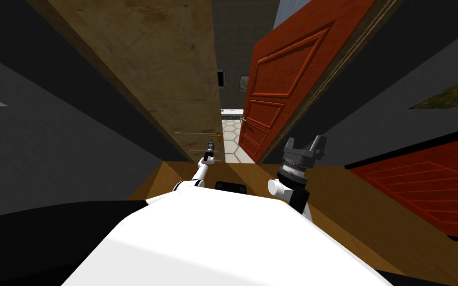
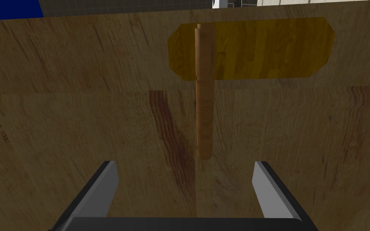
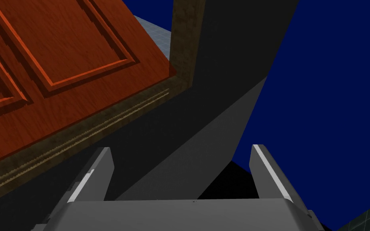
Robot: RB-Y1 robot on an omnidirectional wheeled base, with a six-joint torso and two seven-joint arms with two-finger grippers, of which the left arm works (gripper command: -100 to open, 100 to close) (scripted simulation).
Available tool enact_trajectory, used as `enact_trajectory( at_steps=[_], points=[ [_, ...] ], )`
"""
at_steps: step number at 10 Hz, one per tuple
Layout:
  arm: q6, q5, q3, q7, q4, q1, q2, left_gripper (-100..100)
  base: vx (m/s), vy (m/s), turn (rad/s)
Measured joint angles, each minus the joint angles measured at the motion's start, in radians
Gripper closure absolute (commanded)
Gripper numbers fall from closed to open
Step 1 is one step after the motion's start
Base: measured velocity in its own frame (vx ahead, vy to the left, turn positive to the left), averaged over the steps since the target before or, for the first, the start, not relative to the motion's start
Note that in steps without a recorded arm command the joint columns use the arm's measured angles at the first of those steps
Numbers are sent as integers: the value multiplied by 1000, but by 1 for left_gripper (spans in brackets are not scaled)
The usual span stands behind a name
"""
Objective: Push the door open
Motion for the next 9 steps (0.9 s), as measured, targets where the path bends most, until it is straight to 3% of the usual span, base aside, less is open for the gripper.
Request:
enact_trajectory(
  at_steps=[3, 5, 9],
  points=[
    [0, 2, 9, -4, 44, -25, -18, -100, 19, 82, -59],
    [-3, 3, 11, -3, 44, -21, 7, -100, 194, 17, -27],
    [-9, 5, 18, -4, 49, -19, 22, -100, 199, 28, -23]
  ],
)
